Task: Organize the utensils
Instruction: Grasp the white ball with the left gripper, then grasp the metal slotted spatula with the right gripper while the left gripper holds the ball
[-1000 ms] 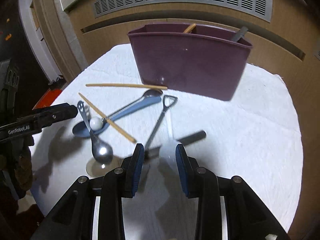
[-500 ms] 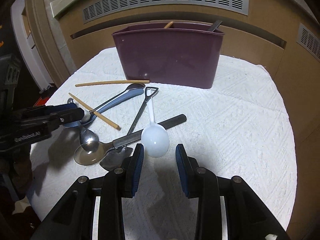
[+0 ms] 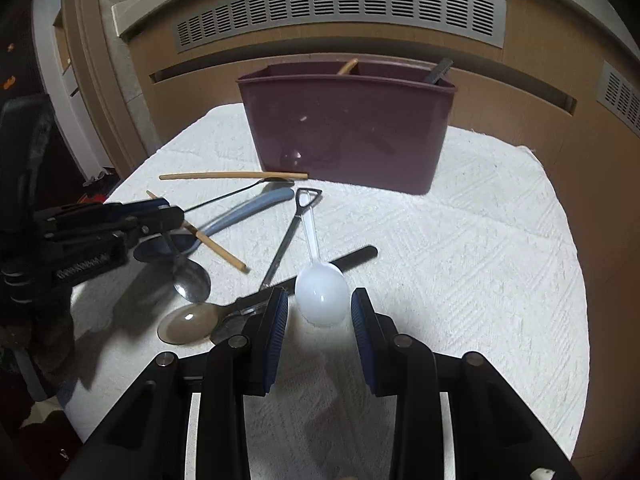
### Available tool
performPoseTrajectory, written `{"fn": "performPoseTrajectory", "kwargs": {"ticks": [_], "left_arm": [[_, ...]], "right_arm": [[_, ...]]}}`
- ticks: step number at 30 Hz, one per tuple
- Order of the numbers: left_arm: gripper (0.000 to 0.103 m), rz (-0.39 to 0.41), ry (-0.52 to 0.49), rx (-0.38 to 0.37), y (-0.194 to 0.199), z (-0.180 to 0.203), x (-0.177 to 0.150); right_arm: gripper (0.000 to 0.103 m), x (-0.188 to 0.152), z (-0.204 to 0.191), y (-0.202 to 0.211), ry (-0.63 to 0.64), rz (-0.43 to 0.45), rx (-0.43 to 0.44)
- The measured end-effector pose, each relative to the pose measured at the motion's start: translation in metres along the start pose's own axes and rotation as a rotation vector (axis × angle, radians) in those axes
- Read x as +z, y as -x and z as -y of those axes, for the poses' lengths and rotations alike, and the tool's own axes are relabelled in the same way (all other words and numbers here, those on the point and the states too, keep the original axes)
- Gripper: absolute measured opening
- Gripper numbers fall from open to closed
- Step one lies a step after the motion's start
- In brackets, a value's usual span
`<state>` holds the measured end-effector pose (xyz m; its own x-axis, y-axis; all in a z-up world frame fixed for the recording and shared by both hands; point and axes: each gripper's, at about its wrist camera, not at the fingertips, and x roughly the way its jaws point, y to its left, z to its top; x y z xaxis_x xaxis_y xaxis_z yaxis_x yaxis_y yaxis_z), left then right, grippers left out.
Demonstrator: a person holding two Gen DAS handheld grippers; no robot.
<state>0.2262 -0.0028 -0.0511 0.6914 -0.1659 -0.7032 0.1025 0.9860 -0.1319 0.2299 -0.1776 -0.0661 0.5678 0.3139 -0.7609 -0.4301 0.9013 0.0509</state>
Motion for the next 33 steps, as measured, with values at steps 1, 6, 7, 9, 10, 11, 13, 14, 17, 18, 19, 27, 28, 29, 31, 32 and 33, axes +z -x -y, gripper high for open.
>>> {"fn": "performPoseTrajectory", "kwargs": {"ticks": [1, 6, 7, 9, 10, 11, 13, 14, 17, 18, 19, 27, 28, 29, 31, 32, 33], "left_arm": [[0.023, 0.021, 0.005, -0.005, 0.007, -0.002, 0.004], [0.023, 0.112, 0.029, -0.01, 0.038, -0.008, 0.02], [0.023, 0.128, 0.034, -0.012, 0.044, -0.01, 0.022], [0.022, 0.146, 0.041, -0.015, 0.05, -0.012, 0.026], [0.023, 0.148, 0.044, -0.015, 0.051, -0.013, 0.027], [0.023, 0.148, 0.048, -0.016, 0.052, -0.014, 0.028], [0.023, 0.143, 0.053, -0.022, 0.053, -0.016, 0.028], [0.023, 0.142, 0.054, -0.023, 0.053, -0.016, 0.028], [0.023, 0.14, 0.059, -0.019, 0.054, -0.017, 0.028], [0.023, 0.14, 0.061, -0.018, 0.055, -0.017, 0.027], [0.023, 0.14, 0.064, -0.018, 0.055, -0.017, 0.027], [0.023, 0.138, 0.071, -0.034, 0.06, -0.015, 0.025], [0.023, 0.141, 0.068, -0.037, 0.062, -0.014, 0.025], [0.023, 0.143, 0.067, -0.04, 0.063, -0.013, 0.025], [0.022, 0.146, 0.064, -0.048, 0.066, -0.01, 0.024], [0.022, 0.147, 0.063, -0.051, 0.068, -0.009, 0.024], [0.022, 0.149, 0.06, -0.054, 0.069, -0.007, 0.024]], "right_arm": [[0.031, 0.007, 0.0, -0.003, 0.006, 0.003, 0.011], [0.031, 0.035, 0.001, -0.03, -0.037, -0.051, 0.078], [0.031, 0.041, 0.0, -0.039, -0.056, -0.07, 0.096], [0.031, 0.048, -0.006, -0.056, -0.062, -0.097, 0.105], [0.031, 0.049, -0.009, -0.061, -0.059, -0.103, 0.094], [0.031, 0.053, -0.014, -0.071, -0.049, -0.113, 0.055], [0.031, 0.06, -0.018, -0.085, -0.041, -0.118, -0.019], [0.03, 0.062, -0.019, -0.089, -0.042, -0.121, -0.038], [0.031, 0.072, -0.02, -0.1, -0.04, -0.106, -0.068], [0.03, 0.074, -0.021, -0.102, -0.04, -0.11, -0.066], [0.027, 0.076, -0.021, -0.102, -0.035, -0.113, -0.061], [0.022, 0.06, -0.018, -0.054, -0.041, -0.036, 0.0], [0.022, 0.056, -0.017, -0.043, -0.042, -0.016, 0.005], [0.022, 0.052, -0.015, -0.032, -0.045, 0.005, 0.003], [0.022, 0.045, -0.013, -0.011, -0.056, 0.042, -0.005], [0.022, 0.041, -0.012, -0.002, -0.061, 0.059, -0.007], [0.022, 0.038, -0.01, 0.005, -0.065, 0.072, -0.009]]}}
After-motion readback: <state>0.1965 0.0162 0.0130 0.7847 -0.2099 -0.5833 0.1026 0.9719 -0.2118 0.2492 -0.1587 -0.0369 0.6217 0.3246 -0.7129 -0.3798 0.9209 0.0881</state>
